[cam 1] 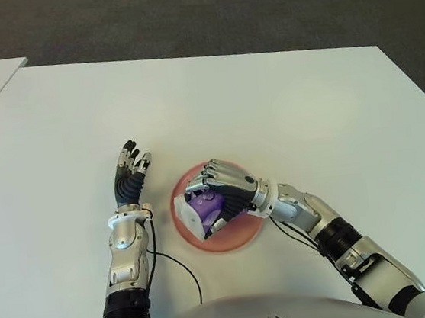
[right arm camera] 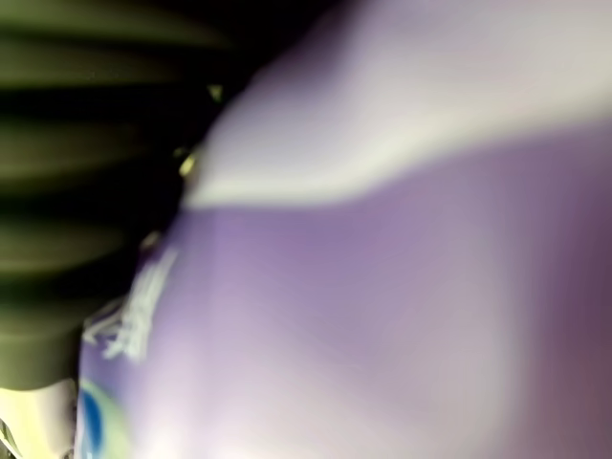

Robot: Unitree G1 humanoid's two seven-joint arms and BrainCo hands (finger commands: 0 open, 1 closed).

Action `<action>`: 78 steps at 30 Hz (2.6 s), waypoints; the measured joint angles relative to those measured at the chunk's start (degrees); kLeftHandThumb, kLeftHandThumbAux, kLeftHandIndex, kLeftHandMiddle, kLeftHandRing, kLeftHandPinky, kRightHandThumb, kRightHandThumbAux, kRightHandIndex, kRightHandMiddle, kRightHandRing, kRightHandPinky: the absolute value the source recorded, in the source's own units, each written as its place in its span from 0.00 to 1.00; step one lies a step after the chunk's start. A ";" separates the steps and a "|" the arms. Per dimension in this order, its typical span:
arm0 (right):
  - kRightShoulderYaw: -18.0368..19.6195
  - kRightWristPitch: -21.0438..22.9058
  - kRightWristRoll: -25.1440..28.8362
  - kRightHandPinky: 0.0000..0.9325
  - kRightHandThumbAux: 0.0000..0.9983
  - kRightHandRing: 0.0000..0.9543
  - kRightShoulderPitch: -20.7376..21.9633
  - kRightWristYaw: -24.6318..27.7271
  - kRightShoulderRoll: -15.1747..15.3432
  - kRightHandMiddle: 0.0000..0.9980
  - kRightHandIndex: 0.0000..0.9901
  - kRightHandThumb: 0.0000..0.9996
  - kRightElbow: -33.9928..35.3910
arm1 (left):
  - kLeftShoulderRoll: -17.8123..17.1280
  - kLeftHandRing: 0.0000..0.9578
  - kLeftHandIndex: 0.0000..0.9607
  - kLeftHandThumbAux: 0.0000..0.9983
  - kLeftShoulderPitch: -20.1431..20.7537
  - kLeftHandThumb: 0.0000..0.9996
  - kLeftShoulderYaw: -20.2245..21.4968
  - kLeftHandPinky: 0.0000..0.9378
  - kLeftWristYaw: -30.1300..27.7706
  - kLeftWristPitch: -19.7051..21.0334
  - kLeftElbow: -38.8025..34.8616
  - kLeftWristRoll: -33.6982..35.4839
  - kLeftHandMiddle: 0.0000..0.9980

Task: Put the tissue paper into the plate.

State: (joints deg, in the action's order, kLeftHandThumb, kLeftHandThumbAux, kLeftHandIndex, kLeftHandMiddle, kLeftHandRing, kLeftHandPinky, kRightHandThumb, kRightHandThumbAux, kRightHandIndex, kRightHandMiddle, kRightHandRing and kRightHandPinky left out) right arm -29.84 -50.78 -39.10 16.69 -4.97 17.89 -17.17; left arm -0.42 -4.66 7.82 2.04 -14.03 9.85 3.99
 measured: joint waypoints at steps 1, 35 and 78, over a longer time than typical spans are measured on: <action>0.05 0.15 -0.01 0.88 0.71 0.89 -0.12 -0.19 -0.07 0.85 0.44 0.75 -0.05 | -0.03 0.00 0.00 0.57 0.00 0.00 0.00 0.00 0.00 0.11 -0.05 -0.02 0.00; 0.87 -0.85 -0.69 0.82 0.71 0.85 2.19 -7.27 -1.95 0.81 0.44 0.73 -8.03 | -0.59 0.00 0.00 0.56 -0.04 0.00 0.11 0.00 0.02 0.37 -0.28 -1.14 0.00; -2.30 17.56 3.87 0.00 0.32 0.00 0.57 31.16 11.17 0.00 0.00 0.05 16.84 | -0.79 0.00 0.00 0.58 -0.21 0.00 0.08 0.00 0.01 0.32 -0.46 -0.62 0.00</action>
State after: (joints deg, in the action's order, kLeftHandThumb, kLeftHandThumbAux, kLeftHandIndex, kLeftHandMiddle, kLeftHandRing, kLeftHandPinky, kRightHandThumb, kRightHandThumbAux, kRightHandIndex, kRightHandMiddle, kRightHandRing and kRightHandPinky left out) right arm -32.14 -33.22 -35.23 17.26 26.19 29.06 -0.33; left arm -1.21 -4.87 7.90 2.06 -13.70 9.39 3.37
